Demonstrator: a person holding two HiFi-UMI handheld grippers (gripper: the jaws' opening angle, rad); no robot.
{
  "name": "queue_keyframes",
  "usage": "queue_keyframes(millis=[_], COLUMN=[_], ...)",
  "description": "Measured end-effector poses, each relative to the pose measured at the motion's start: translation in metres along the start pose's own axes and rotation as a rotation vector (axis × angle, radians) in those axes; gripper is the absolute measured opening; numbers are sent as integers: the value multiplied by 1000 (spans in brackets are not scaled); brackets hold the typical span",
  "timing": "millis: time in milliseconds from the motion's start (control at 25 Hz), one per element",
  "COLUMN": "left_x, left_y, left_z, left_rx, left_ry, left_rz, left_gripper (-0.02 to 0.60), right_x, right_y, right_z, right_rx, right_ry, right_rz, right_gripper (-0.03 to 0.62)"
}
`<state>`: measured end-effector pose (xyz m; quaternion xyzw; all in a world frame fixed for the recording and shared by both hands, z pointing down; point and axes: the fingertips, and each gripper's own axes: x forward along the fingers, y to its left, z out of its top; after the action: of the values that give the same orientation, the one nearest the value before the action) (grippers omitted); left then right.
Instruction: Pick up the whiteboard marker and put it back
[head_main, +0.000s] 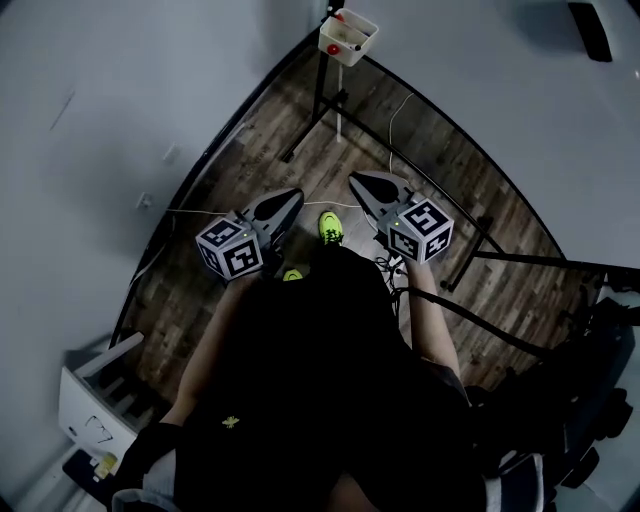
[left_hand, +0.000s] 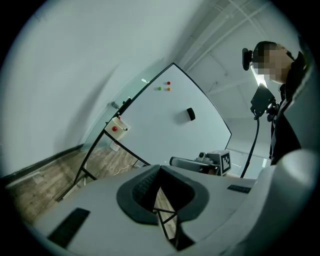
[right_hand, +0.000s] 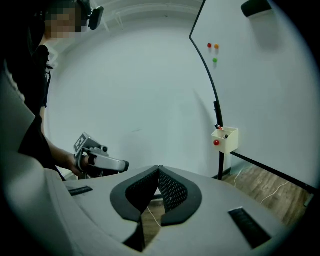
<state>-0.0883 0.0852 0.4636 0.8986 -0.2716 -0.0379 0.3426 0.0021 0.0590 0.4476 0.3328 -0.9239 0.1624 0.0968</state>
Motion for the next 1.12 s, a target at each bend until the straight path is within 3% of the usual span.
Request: queue_keyframes(millis=[520, 1120], left_x=[69, 132], left_y=[32, 53], left_z=[24, 58], left_rx=[-27, -14], left_ry=[10, -35], left_rz=[88, 158], left_gripper=[18, 18], right_x=[14, 31], right_y=[-89, -155], right_z=[11, 26], right_rx=[-2, -71], right_ry=[36, 43], right_rz=[32, 94], right_gripper=[3, 3])
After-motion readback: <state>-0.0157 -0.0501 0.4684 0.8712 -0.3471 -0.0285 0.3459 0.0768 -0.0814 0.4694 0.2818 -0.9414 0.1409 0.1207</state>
